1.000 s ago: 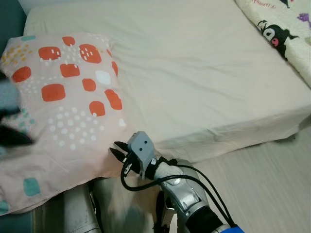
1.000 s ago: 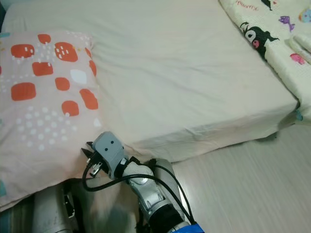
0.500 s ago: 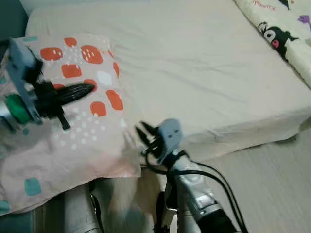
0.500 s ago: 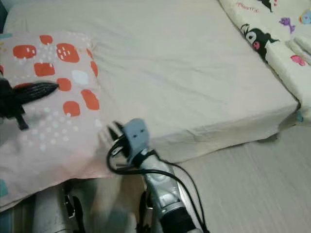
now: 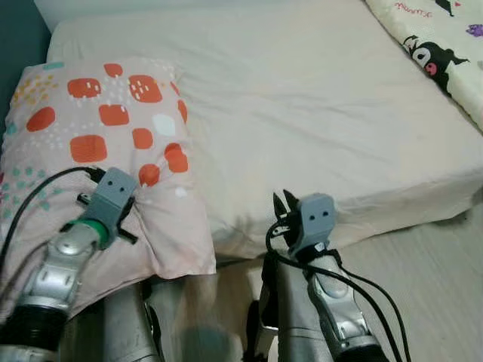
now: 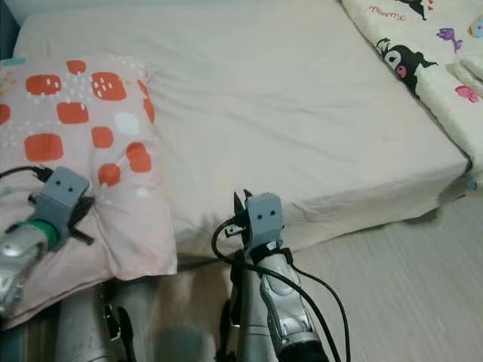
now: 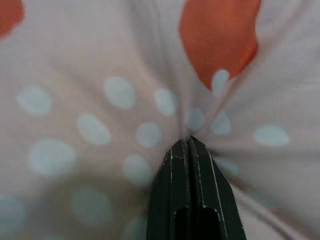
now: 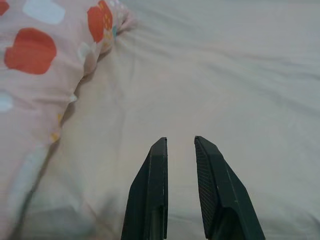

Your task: Clean up the room

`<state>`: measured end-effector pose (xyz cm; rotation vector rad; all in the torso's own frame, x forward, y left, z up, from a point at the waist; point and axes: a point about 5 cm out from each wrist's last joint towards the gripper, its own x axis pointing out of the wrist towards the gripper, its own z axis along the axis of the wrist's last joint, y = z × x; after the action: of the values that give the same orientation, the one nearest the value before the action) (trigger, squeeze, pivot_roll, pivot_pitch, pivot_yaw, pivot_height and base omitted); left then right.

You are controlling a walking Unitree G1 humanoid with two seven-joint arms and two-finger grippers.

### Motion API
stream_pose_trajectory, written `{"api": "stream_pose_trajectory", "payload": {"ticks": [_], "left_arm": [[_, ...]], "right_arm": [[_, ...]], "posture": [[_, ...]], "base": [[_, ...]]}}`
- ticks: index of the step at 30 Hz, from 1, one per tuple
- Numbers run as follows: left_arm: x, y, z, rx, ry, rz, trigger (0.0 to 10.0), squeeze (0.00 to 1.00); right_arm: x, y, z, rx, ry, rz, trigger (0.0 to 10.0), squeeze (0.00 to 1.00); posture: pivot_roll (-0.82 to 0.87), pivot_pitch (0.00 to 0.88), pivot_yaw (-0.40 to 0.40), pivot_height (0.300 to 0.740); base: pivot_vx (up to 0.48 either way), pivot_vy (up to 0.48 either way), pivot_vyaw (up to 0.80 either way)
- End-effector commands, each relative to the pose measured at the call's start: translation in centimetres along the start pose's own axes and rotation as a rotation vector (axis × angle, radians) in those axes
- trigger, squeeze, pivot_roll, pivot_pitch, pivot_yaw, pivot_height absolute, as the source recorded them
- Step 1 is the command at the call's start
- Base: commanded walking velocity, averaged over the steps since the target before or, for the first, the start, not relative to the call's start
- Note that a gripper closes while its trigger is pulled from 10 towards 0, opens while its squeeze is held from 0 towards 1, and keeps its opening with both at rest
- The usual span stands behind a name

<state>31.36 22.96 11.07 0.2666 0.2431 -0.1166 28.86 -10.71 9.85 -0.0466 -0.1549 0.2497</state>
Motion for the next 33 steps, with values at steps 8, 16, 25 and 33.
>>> {"api": "stream_pose_trajectory", "payload": {"ticks": [8,16,25,33], "left_arm": [[-1.2,-3.2,-0.3,-0.485,-0.144,-0.082,10.0,0.00],[-0.7,-5.9,-0.6,-0.420,-0.118,-0.060,10.0,0.00],[0.1,-8.2,-1.2,-0.375,-0.129,-0.070,10.0,0.00],[0.3,-7.9,0.3,-0.394,-0.227,0.021,10.0,0.00]], "right_arm": [[-1.0,-1.3,-1.4,0.049,0.075,-0.074,10.0,0.00],[-0.7,-2.9,-2.2,-0.005,0.140,-0.153,10.0,0.00],[-1.7,-3.9,-4.7,-0.070,0.242,-0.219,10.0,0.00],[-1.6,-4.1,-4.2,-0.040,0.191,-0.227,10.0,0.00]], "posture": [[0.01,0.164,-0.043,0.539],[0.01,0.128,-0.053,0.539],[0.01,0.111,-0.035,0.539],[0.00,0.088,-0.023,0.543]], "base": [[0.000,0.000,0.00],[0.000,0.000,0.00],[0.000,0.000,0.00],[0.000,0.000,0.00]]}}
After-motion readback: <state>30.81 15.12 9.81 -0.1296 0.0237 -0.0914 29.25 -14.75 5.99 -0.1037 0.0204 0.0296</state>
